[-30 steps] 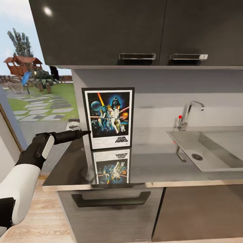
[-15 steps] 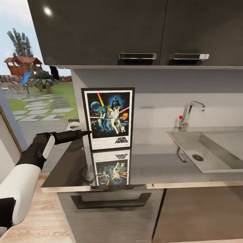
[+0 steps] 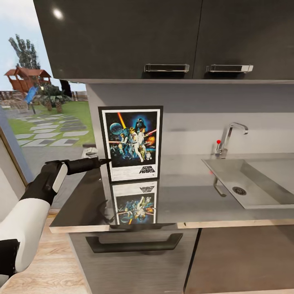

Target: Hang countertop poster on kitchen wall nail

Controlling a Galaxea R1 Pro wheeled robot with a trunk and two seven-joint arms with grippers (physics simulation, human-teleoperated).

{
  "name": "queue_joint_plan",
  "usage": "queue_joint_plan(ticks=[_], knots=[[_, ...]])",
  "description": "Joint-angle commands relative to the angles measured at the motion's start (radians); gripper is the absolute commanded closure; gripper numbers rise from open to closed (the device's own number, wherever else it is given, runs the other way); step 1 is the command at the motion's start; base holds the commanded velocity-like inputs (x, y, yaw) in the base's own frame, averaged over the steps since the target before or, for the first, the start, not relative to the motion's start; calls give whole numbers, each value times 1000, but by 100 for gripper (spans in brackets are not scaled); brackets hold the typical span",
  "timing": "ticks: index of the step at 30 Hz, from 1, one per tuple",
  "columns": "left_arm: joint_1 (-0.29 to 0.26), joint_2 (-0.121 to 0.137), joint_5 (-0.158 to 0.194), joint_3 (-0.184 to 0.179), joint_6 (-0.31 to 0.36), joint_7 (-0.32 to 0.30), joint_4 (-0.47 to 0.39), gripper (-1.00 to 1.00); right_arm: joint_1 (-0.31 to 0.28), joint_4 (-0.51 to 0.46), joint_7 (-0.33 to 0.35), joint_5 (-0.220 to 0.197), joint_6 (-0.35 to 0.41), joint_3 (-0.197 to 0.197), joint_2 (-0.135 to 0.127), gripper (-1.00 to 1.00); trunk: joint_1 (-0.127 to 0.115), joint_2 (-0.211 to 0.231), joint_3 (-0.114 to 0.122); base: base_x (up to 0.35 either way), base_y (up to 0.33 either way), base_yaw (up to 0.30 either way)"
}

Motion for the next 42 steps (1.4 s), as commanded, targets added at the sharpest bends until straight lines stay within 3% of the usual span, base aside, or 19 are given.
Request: queue_joint_plan(ticks=[1,11,15,42], knots=[[-1,0,3,1,6,-2,0,-100,0,-1,0,-2,-1,0,0,-100,0,-1,-1,0,0,0],[-1,-32,0,0,7,-1,0,-100,0,-1,0,-2,-1,1,0,-100,0,-1,-1,0,0,0],[-25,-43,-3,-1,8,1,16,-100,0,-1,0,-2,-1,1,0,-100,0,-1,-1,0,0,0],[-44,-51,-4,-1,6,-2,31,-100,0,1,0,-1,-1,0,0,-100,0,-1,-1,0,0,0]])
